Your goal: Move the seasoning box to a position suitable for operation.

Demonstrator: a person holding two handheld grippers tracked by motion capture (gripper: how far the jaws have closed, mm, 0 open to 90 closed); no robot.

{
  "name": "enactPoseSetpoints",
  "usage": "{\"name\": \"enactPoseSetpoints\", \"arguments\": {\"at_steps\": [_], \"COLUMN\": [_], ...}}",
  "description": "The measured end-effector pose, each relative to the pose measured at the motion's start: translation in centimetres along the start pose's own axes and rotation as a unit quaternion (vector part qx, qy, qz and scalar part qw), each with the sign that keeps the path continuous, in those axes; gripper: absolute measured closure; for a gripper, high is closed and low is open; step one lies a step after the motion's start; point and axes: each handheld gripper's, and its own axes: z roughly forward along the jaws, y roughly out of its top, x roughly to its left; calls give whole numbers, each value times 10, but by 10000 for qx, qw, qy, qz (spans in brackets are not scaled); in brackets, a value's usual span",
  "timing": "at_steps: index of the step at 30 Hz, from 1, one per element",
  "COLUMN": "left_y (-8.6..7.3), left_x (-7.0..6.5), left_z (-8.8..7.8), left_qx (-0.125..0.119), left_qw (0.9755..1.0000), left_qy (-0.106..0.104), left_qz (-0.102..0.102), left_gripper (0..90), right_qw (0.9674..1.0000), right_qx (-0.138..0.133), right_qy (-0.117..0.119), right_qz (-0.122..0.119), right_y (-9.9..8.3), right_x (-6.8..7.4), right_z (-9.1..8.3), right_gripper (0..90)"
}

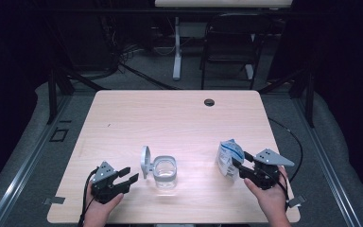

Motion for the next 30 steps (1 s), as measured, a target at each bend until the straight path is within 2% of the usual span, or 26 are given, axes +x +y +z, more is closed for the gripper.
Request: {"name": "enactPoseSetpoints", "arguments": {"at_steps": [8, 16, 24, 30], "left_y": [-1, -1, -1, -2], "left_x": [1, 1, 2, 2], "left_z": [-1, -2, -1, 0], "left_qx": [4, -2, 18, -23], "left_qw": [10000, 10000, 10000, 10000], "left_qy": [14, 28, 20, 32], "left_qz": [-50, -80, -43, -77], "left_gripper": [543, 544, 544, 543], "right_qw": [10000, 10000, 9999, 9999], "right_qx": [10, 64, 150, 134], "right_qy": [0, -33, 26, 9], "right_qz": [-32, 41, -29, 11], "right_y": [-6, -13, -26, -30], "right_x": [0, 0, 4, 5], "right_z": [9, 18, 30, 34], "right_gripper": [441, 429, 409, 400]}}
